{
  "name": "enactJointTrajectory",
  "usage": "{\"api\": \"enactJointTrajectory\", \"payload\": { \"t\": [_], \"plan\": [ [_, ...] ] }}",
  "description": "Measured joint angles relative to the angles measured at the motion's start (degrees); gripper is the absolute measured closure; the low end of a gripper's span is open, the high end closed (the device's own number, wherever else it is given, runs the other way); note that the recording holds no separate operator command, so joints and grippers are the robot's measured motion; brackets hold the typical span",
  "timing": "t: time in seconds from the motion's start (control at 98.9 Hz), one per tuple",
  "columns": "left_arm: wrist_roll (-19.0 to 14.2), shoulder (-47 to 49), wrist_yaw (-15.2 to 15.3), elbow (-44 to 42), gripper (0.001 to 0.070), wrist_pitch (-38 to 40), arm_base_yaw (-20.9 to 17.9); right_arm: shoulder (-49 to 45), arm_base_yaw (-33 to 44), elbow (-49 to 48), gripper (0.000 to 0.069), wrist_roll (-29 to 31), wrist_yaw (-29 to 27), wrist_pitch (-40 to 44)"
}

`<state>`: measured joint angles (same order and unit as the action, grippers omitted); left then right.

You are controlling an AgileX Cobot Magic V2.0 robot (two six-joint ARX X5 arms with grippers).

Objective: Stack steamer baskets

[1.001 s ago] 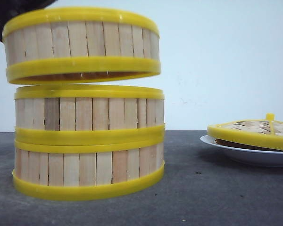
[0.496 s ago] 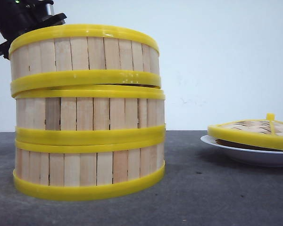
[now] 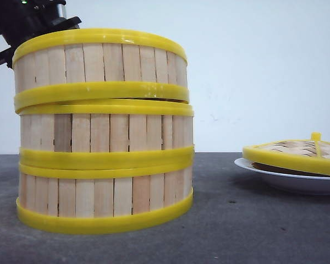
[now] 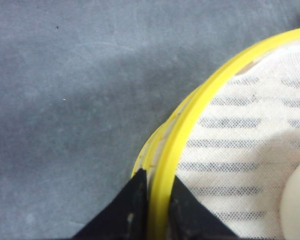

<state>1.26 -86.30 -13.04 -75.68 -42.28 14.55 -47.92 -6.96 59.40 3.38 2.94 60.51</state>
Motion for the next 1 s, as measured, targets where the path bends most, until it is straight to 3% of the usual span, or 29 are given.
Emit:
{"api": "enactJointTrajectory", "payload": {
  "t": [1.001],
  "plan": [
    [0.0,-0.33,0.31,-1.95,0.0683,-2.36,1.01,0.0,0.0,0.0,0.0253,0.0,0.0,-0.44]
  ]
}}
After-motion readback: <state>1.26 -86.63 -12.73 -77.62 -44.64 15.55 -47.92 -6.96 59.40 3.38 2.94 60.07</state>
